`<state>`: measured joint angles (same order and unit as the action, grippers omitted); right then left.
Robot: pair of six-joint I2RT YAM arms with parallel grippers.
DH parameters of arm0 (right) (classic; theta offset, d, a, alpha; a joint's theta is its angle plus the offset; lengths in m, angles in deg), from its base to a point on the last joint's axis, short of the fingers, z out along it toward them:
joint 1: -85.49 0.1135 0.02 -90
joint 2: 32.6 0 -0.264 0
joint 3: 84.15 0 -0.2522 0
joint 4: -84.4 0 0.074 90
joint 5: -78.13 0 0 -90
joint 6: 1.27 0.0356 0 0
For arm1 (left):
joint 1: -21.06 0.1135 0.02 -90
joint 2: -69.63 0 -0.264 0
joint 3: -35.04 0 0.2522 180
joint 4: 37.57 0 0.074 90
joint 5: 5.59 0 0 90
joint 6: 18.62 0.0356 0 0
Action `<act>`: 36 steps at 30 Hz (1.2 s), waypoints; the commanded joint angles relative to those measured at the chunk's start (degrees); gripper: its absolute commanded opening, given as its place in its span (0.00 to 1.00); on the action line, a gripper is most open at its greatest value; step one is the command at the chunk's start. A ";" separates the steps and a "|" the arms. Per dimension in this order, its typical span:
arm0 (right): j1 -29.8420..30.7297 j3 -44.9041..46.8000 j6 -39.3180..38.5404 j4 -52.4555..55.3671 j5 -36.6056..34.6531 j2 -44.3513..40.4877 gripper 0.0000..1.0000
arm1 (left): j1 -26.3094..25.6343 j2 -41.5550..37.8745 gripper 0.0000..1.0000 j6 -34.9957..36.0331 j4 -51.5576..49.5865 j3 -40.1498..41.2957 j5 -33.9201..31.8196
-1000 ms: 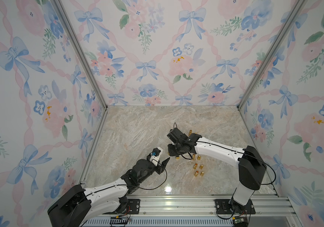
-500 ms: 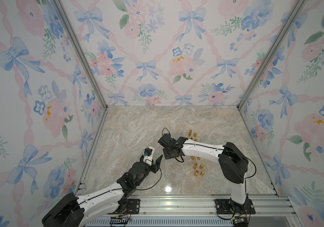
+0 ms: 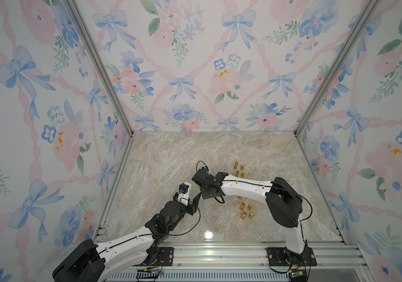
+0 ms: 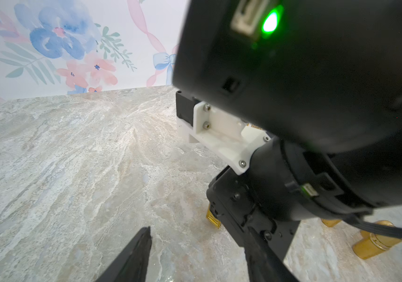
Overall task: Open the lipstick cap
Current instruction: Place the lipstick at the center of the board.
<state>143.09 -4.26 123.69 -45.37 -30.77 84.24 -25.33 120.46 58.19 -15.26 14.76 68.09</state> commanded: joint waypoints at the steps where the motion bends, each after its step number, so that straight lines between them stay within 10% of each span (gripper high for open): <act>1: 0.84 -1.50 0.46 1.82 -1.29 2.16 0.26 | 0.60 -0.53 0.64 -0.61 -0.18 -0.51 -0.73; 21: -0.76 -1.77 0.46 6.93 1.29 -9.33 0.52 | 1.11 -0.63 0.66 0.42 -0.37 -1.78 -0.08; 36: -7.15 11.80 6.17 -1.80 10.14 -9.38 0.52 | 1.26 1.97 0.66 0.28 -0.47 -4.45 1.52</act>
<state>136.16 6.93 128.47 -44.19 -22.92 72.83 -24.61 121.99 58.25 -15.43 12.20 68.84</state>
